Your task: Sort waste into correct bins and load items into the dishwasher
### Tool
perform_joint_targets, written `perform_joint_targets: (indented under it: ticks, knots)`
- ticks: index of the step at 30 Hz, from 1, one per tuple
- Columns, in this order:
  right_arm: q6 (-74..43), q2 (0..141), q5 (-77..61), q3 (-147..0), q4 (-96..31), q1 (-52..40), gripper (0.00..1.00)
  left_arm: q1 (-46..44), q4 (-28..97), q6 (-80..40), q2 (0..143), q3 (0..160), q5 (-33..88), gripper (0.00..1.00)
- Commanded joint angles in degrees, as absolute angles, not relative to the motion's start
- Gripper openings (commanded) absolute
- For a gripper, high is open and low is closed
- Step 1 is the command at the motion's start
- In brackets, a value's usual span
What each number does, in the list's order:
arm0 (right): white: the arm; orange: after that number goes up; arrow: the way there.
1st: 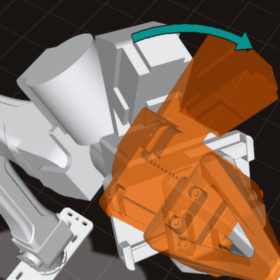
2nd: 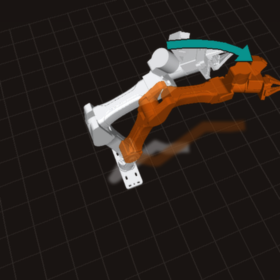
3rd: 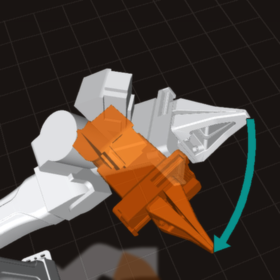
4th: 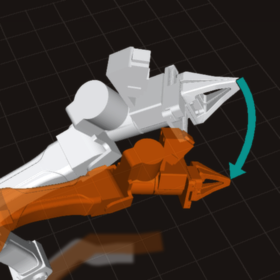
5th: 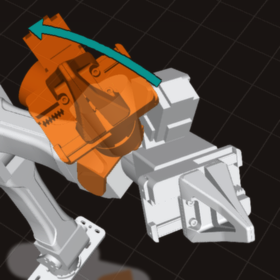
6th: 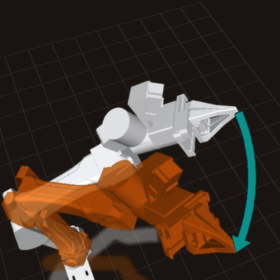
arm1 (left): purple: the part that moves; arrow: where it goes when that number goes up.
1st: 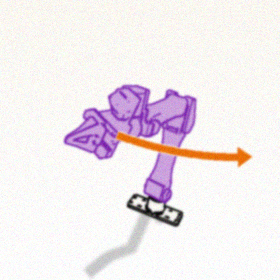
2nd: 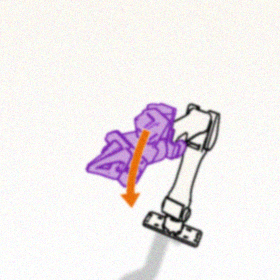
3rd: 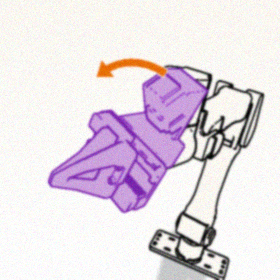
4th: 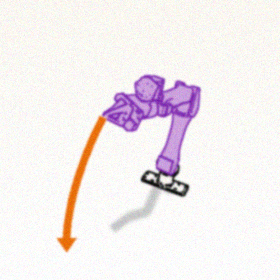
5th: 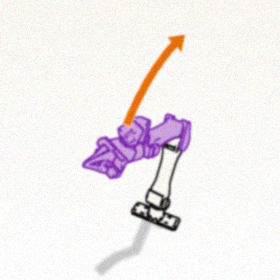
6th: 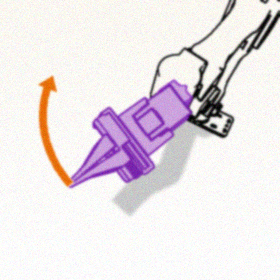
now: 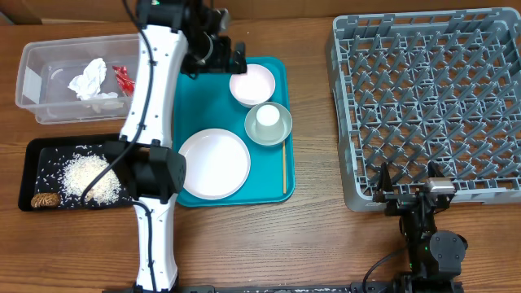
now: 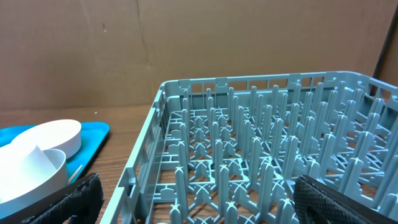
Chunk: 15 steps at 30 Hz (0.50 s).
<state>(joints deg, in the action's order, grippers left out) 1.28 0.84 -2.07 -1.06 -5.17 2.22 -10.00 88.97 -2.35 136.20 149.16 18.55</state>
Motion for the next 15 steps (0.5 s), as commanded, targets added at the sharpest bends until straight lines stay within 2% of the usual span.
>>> perform_joint_targets:
  ticks: [1, 5, 11, 15]
  knots:
    - [1.32, 0.16, -1.56, -0.47, -4.8, 2.33, 1.0, -11.38, 91.94, -1.67, 135.15, 149.36, 16.38, 1.0]
    - [1.32, 0.16, -1.56, -0.47, -4.8, 2.33, 1.0, -13.69, 96.79, -1.91, 134.96, 149.36, 16.25, 1.0]
    - [1.32, 0.16, -1.56, -0.47, -4.8, 2.33, 1.0, -14.81, 96.82, -7.62, 132.79, 149.36, 9.17, 1.0]
    - [1.32, 0.16, -1.56, -0.47, -4.8, 2.33, 1.0, -14.7, 96.82, -7.92, 129.21, 149.36, 10.07, 1.0]
